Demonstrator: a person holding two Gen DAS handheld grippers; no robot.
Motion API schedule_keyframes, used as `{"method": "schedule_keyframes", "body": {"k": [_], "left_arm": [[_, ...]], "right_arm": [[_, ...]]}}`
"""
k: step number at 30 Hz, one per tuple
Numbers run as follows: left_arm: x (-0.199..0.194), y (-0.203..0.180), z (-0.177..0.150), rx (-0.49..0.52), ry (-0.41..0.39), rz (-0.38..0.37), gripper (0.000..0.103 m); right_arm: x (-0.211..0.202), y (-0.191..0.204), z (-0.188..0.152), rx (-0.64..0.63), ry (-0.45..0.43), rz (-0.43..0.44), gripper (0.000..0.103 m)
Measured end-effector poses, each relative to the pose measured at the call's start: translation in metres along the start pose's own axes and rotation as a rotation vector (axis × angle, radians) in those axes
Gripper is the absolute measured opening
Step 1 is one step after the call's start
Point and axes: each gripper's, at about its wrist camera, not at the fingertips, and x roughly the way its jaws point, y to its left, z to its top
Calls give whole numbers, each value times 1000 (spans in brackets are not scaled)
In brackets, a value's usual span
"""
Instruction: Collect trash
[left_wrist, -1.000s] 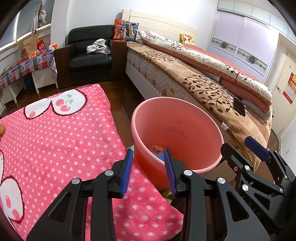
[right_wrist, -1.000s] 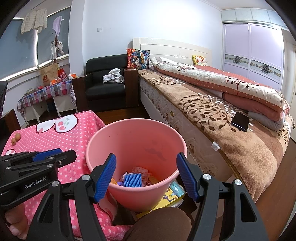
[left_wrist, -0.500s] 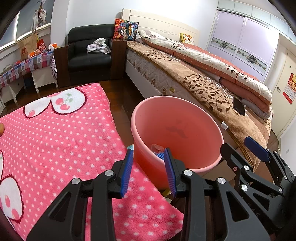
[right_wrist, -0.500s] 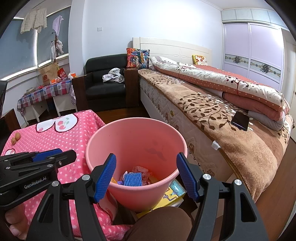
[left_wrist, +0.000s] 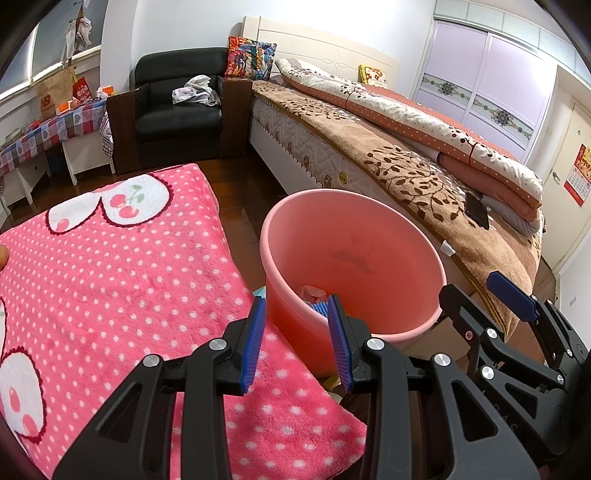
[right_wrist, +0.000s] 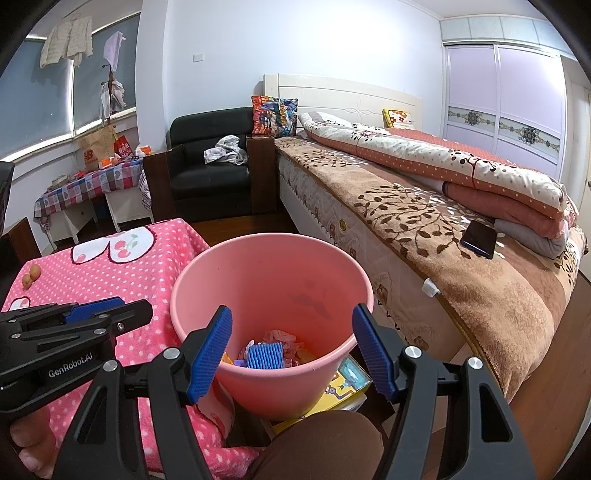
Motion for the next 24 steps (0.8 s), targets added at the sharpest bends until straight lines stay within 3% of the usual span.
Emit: {"method": "schedule_keyframes", "body": {"k": [24], "left_arm": [[-2,-5,-6,12,1,-2,35]], "right_arm": [[0,0,-1,4,-3,1,67]]}}
